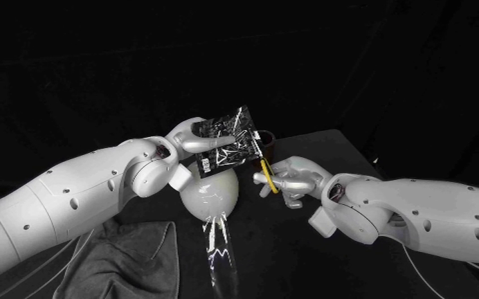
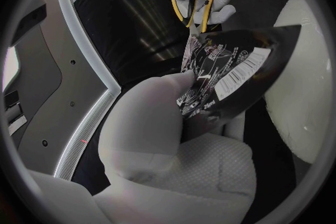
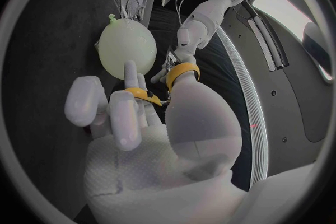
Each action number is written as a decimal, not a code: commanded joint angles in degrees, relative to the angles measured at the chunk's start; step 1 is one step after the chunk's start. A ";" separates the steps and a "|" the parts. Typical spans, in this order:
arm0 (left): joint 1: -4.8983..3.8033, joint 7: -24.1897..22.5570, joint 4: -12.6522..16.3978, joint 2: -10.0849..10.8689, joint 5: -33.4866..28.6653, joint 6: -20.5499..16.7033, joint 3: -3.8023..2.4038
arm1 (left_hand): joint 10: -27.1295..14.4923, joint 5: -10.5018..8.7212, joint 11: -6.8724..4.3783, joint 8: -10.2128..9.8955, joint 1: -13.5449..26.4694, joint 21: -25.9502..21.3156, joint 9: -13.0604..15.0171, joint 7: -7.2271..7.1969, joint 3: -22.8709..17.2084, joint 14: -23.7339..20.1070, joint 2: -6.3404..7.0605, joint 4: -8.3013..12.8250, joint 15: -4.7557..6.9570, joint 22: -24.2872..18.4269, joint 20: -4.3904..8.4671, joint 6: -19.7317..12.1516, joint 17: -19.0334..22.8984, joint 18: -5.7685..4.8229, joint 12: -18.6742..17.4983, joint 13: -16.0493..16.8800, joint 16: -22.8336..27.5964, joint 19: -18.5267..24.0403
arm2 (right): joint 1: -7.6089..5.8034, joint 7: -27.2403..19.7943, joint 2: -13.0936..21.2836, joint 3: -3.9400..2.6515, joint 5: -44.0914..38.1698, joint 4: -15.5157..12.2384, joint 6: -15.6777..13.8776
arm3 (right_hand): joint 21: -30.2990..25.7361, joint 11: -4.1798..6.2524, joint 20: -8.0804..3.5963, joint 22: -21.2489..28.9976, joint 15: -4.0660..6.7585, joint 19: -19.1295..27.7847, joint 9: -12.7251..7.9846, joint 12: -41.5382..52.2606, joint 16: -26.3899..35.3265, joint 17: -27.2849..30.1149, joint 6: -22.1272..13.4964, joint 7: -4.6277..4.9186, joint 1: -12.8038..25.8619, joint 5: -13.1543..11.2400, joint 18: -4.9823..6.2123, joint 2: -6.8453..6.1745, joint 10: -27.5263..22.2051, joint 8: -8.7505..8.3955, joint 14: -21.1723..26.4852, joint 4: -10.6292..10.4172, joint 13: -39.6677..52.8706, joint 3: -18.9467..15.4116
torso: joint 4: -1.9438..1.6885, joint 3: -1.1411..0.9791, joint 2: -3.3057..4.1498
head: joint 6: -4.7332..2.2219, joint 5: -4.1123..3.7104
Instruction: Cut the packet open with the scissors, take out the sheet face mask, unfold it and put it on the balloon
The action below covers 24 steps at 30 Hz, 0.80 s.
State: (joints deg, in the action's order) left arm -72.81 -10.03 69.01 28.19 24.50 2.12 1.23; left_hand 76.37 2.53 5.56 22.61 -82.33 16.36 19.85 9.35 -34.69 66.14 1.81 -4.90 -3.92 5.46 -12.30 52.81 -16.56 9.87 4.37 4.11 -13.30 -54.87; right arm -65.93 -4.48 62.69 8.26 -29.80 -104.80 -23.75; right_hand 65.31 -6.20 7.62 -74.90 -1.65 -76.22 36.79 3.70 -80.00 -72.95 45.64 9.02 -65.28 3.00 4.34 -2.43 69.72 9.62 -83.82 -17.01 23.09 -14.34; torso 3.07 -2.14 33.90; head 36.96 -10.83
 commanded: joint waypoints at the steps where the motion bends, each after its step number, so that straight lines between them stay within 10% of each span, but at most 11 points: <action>1: 0.04 -0.68 0.28 -0.14 1.51 1.92 0.03 | 0.41 0.20 -0.15 0.91 0.01 0.34 7.76 -0.12 0.00 0.25 -0.42 0.46 0.19 0.08 -0.01 0.36 -0.07 0.59 0.35 0.08 -0.33 -0.50 | -0.27 -1.16 -0.05 -0.16 0.69 -0.05 -0.46 | -0.05 -0.35 0.32 -7.77 -0.42 -0.05 -0.05 -0.14 0.15 -0.02 -1.87 2.17 0.04 -0.24 0.99 -0.52 -0.24 -0.19 -0.96 0.12 -0.07 0.37 | 0.02 0.00 0.03 | -0.06 0.02; 9: 0.04 -0.66 0.33 -0.17 1.86 2.05 0.03 | 0.43 0.20 -0.16 0.92 0.00 0.35 7.80 -0.13 0.02 0.26 -0.42 0.52 0.20 0.09 0.01 0.37 -0.09 0.59 0.34 0.08 -0.34 -0.50 | -0.51 -2.35 -0.44 -0.16 2.92 0.08 -2.63 | 2.11 0.70 0.00 -8.40 0.32 -1.32 0.63 0.85 -1.02 -1.40 2.07 0.95 -0.56 -0.27 0.67 1.20 2.70 1.46 -1.67 0.41 -1.36 1.19 | -0.05 0.02 0.04 | -0.08 -0.25; 10: 0.04 -0.66 0.33 -0.17 1.87 2.05 0.03 | 0.43 0.20 -0.16 0.92 0.00 0.35 7.80 -0.13 0.02 0.26 -0.42 0.52 0.20 0.09 0.01 0.37 -0.09 0.59 0.34 0.08 -0.34 -0.50 | -0.52 -2.53 -0.50 -0.16 3.34 0.13 -3.12 | 5.21 2.32 -1.03 -9.32 1.83 -3.17 1.49 3.30 -2.27 -3.18 6.37 -1.20 -2.55 -0.01 0.07 2.81 8.30 3.71 -2.56 0.80 -0.58 1.06 | -0.05 0.02 0.04 | -0.12 -0.36; 17: 0.04 -0.66 0.37 -0.26 1.92 2.10 0.03 | 0.44 0.20 -0.16 0.92 0.00 0.36 7.81 -0.13 0.02 0.26 -0.42 0.53 0.20 0.09 0.01 0.37 -0.10 0.59 0.33 0.08 -0.34 -0.50 | -0.55 -2.90 -1.15 -0.16 5.20 0.45 -5.09 | 10.08 7.06 -5.05 -10.70 6.00 -6.07 4.45 12.41 -3.37 -4.85 14.56 -5.79 -7.62 -0.15 -0.97 7.09 17.09 8.46 -3.63 0.82 4.83 0.05 | -0.07 0.04 0.00 | -0.29 -0.51; 24: 0.04 -0.59 0.33 -0.34 1.64 1.84 0.03 | 0.46 0.20 -0.16 0.93 0.01 0.37 7.84 -0.13 0.03 0.26 -0.43 0.56 0.21 0.09 0.02 0.37 -0.11 0.58 0.33 0.08 -0.34 -0.50 | -0.55 -3.06 -1.71 -0.15 4.92 0.27 -5.26 | 10.89 7.93 -6.12 -10.89 6.70 -6.47 7.34 19.01 -3.95 -5.81 15.06 -6.49 -8.75 -0.24 -1.18 8.42 16.25 9.85 -3.98 0.56 10.51 -3.91 | -0.02 0.02 0.03 | -0.67 -0.59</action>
State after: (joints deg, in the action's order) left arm -72.78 -10.23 69.03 28.08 25.72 2.24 1.26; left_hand 76.51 2.34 5.41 22.61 -82.31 16.35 19.85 9.18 -34.71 66.15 1.84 -4.58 -3.93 5.50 -12.30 52.85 -16.60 9.80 4.37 4.14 -13.30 -54.87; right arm -66.38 -5.83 61.08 8.22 -25.32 -104.40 -27.92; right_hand 76.21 -2.13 1.81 -74.94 4.73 -82.80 44.05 22.57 -83.78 -75.09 61.01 2.66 -73.02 3.00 3.89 4.66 80.22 19.28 -83.83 -16.43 33.48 -17.98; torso 3.00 -2.10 33.91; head 36.41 -11.38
